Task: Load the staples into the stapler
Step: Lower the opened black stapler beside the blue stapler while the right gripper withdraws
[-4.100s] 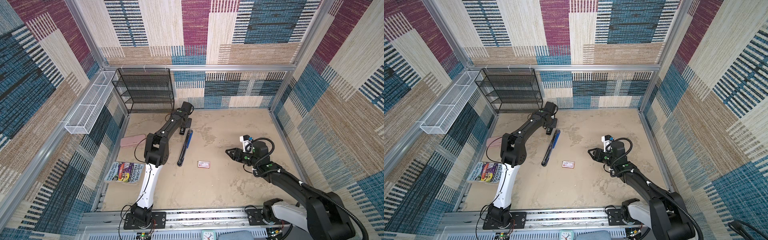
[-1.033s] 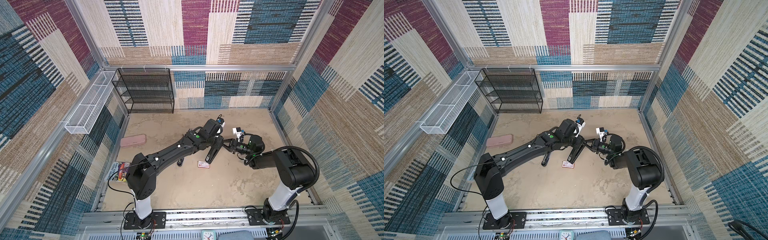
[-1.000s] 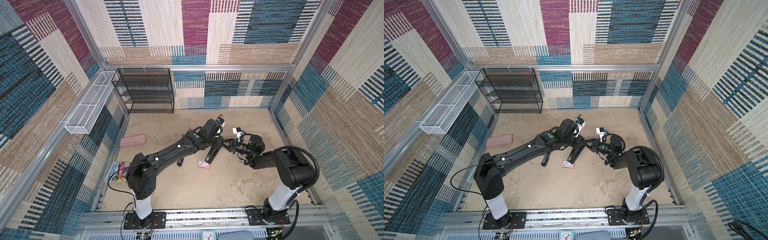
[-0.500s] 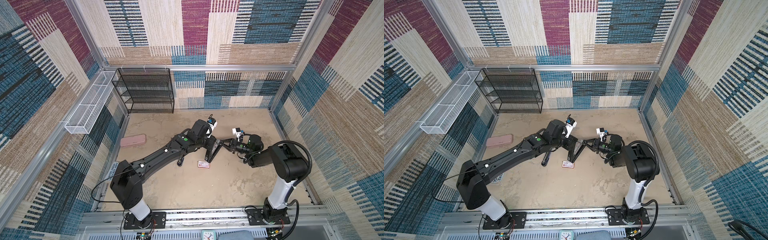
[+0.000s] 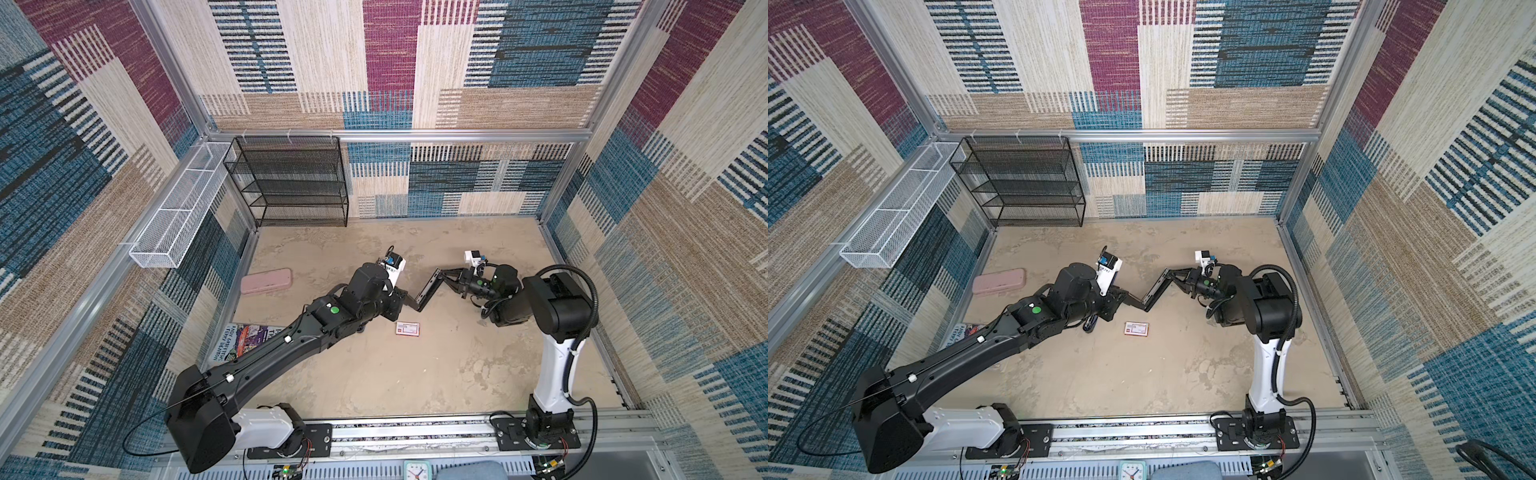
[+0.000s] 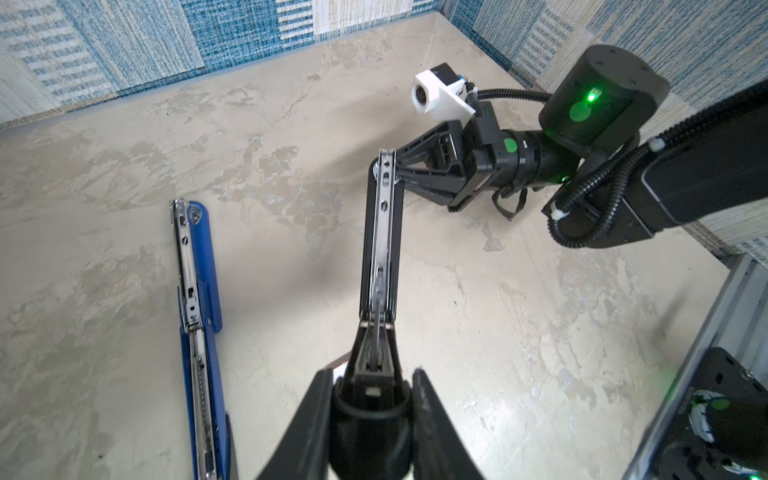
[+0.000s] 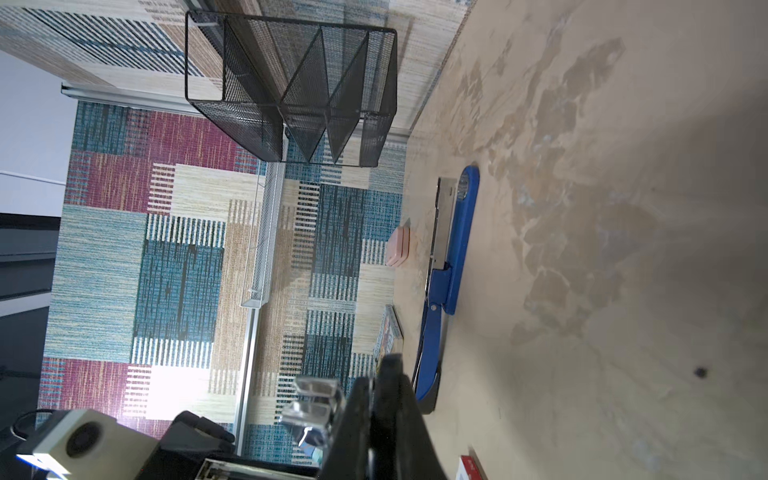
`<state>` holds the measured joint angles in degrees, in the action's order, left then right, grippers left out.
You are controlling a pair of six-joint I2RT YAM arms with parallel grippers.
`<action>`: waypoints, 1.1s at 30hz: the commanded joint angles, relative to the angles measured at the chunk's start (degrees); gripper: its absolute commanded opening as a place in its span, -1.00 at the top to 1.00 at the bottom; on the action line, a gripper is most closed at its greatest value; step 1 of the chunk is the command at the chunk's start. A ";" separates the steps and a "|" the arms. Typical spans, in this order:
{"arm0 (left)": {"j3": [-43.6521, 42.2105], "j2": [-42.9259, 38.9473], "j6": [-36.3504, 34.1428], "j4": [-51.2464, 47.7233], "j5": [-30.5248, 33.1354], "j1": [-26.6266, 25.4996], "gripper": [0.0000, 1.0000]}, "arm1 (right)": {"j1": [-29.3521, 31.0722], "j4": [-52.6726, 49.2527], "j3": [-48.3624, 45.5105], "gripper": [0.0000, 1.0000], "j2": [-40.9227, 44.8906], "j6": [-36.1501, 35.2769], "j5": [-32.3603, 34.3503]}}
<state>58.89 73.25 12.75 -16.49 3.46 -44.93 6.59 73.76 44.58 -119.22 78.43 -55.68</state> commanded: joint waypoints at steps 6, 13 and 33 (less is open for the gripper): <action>-9.51 -4.70 4.42 1.33 8.27 0.19 1.00 | -0.24 3.33 6.49 1.00 -4.49 3.74 3.65; -15.39 -5.12 5.68 6.20 10.33 0.19 1.00 | 0.07 2.97 9.41 1.00 -8.59 4.01 3.18; -21.28 3.59 5.04 14.47 14.84 0.10 1.00 | 0.57 -4.87 17.94 1.00 -18.41 0.49 3.87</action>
<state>37.89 76.12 17.56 1.08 11.66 -45.01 7.51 71.68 61.93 -136.70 79.83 -55.53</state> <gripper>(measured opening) 0.306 0.113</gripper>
